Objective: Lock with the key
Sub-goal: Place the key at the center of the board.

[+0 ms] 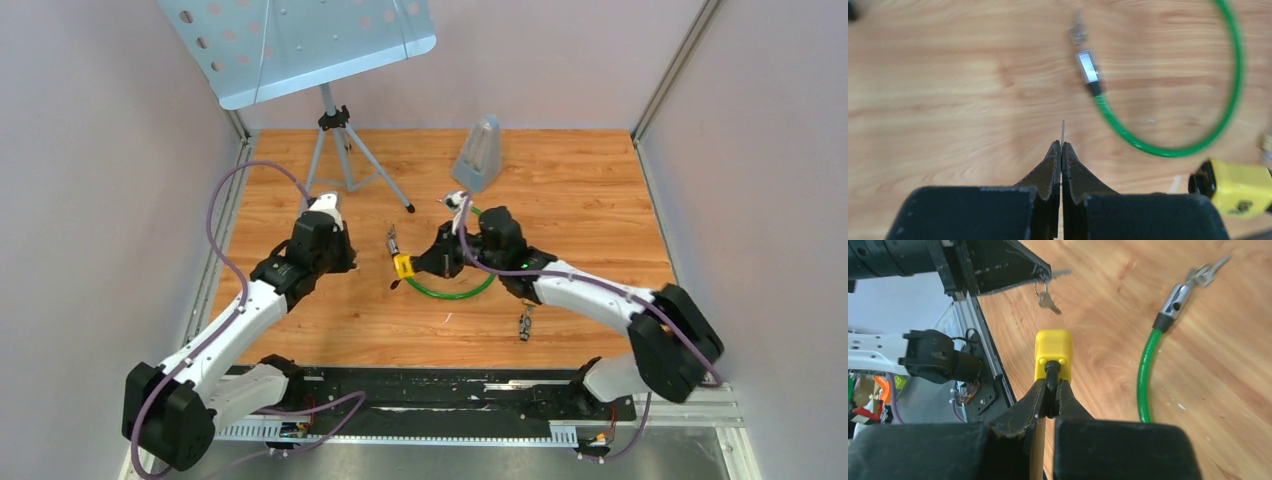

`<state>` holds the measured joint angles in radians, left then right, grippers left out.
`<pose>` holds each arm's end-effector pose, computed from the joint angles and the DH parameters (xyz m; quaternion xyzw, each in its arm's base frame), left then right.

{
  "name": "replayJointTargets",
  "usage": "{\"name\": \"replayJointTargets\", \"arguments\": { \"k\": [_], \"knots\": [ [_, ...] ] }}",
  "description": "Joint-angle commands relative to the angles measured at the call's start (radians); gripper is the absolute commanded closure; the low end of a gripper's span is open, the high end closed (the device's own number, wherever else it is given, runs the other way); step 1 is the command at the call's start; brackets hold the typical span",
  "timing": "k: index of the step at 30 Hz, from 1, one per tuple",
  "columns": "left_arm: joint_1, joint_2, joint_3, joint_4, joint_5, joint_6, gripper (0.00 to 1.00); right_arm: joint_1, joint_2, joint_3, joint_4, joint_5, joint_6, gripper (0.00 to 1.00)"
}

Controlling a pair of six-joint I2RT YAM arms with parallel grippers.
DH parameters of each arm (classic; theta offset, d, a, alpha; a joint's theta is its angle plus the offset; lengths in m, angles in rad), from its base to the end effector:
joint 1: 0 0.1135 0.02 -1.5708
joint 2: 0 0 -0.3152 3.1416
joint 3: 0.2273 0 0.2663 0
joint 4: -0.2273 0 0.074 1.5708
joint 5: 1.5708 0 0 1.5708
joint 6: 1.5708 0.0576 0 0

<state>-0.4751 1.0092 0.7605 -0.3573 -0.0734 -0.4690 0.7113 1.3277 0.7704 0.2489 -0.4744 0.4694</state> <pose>0.2033 -0.0998 0.2997 -0.0143 0.8853 -0.1819 0.4277 0.2217 0.2258 0.2951 -0.2323 0.7623 0.4769 0.3709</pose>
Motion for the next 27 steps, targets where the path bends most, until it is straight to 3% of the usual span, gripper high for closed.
{"name": "replayJointTargets", "arguments": {
  "k": [1, 7, 12, 20, 27],
  "knots": [
    [0.098, -0.026, -0.047, -0.044, -0.197, -0.083, 1.0, 0.082, 0.187, 0.153, 0.173, -0.05, 0.004, 1.0],
    [0.12, -0.094, -0.062, -0.169, -0.351, -0.128, 1.0, 0.184, 0.533, 0.383, 0.186, -0.144, 0.021, 1.0],
    [0.126, -0.144, -0.093, -0.223, -0.394, -0.14, 1.0, 0.208, 0.739, 0.564, 0.191, -0.249, 0.032, 1.0],
    [0.13, -0.191, -0.19, -0.228, -0.479, -0.247, 1.0, 0.209, 0.92, 0.723, 0.112, -0.286, 0.012, 1.0],
    [0.137, -0.068, -0.225, -0.175, -0.489, -0.315, 0.98, 0.209, 1.027, 0.778, 0.084, -0.324, -0.006, 0.99]
  ]
}}
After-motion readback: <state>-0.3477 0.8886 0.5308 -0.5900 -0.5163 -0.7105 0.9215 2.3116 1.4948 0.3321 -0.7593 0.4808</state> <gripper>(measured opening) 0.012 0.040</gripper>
